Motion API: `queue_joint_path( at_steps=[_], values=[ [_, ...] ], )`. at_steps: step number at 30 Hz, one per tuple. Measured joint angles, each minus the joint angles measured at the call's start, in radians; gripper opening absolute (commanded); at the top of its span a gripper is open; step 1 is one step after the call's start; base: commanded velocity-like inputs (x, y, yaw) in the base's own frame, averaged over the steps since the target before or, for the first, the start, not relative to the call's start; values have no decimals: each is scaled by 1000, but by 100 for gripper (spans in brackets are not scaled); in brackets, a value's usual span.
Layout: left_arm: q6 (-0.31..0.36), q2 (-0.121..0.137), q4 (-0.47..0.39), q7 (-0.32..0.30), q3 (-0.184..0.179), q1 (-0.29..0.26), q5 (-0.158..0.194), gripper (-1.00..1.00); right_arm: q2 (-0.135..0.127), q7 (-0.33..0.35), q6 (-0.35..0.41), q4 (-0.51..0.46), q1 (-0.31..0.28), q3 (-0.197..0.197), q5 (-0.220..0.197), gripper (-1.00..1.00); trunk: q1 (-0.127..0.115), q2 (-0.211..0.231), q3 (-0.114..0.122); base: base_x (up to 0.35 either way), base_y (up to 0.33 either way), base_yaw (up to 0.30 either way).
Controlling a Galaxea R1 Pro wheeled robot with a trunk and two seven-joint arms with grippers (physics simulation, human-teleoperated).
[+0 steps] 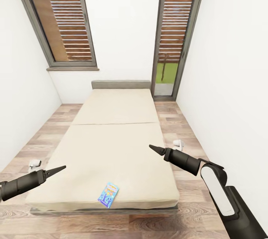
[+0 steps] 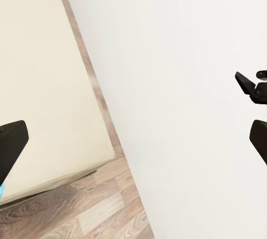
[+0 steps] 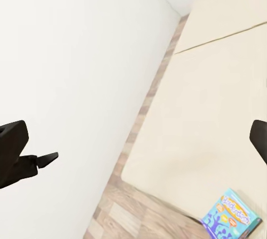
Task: Put all the toys in the child's room - the three board games (two on the bed and one on the table), the two jigsaw puzzles on the table, and the tennis ball on the table - inside the toy box on the table in the child's room.
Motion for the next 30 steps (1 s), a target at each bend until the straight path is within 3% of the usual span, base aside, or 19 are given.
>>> queue_joint_path(
  at_steps=[30],
  values=[
    [0, 0, 1, 1, 3, 0, 0, 100, -1, -1, -1, 2, 0, 0, 2, 100, 0, 0, 50, -11, 74, 0]
  ],
)
